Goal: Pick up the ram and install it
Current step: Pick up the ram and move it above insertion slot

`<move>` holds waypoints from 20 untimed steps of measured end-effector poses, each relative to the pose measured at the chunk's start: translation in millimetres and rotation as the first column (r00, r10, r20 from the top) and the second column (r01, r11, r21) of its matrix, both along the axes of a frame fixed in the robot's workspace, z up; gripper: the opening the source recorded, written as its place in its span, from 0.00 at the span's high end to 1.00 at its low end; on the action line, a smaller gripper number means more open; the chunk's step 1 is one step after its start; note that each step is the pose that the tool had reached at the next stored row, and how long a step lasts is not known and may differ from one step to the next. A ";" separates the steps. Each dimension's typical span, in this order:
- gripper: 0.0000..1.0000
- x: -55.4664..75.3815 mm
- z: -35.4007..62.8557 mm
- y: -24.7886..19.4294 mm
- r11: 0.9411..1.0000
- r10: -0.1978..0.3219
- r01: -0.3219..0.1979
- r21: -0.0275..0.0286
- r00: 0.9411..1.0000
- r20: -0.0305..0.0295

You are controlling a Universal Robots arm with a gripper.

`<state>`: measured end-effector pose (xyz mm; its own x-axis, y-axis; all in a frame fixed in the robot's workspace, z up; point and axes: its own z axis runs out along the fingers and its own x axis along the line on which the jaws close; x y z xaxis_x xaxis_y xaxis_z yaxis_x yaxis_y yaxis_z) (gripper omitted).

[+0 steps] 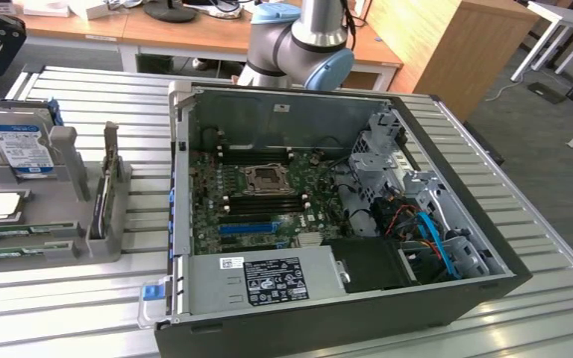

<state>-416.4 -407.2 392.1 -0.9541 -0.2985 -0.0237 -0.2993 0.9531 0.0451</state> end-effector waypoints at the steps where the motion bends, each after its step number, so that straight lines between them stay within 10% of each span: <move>1: 0.89 0.0 0.0 0.0 1.000 0.010 -0.010 0.000 1.000 0.000; 20: 0.89 0.0 0.0 0.0 0.987 0.161 -0.161 0.000 0.987 0.000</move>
<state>-416.3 -407.2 392.2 -0.8937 -0.4481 -0.0237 -0.4487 0.8925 0.0451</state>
